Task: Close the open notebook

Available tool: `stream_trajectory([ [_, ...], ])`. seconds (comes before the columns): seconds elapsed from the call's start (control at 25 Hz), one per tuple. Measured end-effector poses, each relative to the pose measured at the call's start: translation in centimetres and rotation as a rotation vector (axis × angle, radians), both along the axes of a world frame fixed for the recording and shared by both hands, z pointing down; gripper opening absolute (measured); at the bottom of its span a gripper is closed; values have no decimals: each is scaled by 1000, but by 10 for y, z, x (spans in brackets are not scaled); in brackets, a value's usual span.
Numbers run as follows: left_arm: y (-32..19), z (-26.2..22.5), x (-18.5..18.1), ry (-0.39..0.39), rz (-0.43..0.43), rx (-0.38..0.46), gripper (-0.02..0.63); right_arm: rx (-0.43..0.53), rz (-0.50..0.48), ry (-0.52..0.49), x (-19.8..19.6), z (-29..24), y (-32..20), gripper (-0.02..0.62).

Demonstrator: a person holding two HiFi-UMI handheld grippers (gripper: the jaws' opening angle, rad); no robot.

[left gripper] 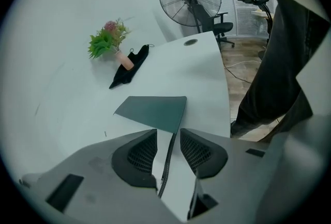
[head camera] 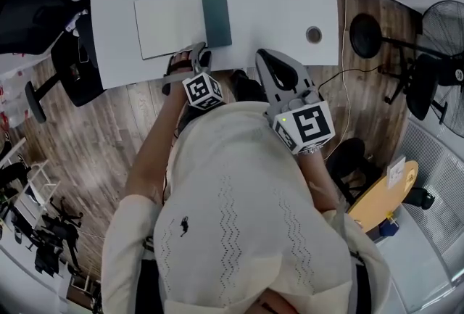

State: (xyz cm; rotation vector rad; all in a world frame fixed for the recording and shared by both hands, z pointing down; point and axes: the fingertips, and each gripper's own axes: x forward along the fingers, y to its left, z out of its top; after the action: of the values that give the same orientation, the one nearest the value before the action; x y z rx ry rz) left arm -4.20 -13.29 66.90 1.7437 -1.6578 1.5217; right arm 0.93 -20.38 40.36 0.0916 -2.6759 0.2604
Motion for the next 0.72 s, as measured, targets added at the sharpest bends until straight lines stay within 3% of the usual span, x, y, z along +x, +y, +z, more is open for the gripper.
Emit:
stream_trajectory([
  [0.4, -4, 15, -5, -117, 97, -65, 149, -11, 47, 16, 4, 7, -6, 0],
  [0.72, -13, 14, -6, -206, 84, -26, 153, -13, 50, 35, 9, 12, -9, 2],
])
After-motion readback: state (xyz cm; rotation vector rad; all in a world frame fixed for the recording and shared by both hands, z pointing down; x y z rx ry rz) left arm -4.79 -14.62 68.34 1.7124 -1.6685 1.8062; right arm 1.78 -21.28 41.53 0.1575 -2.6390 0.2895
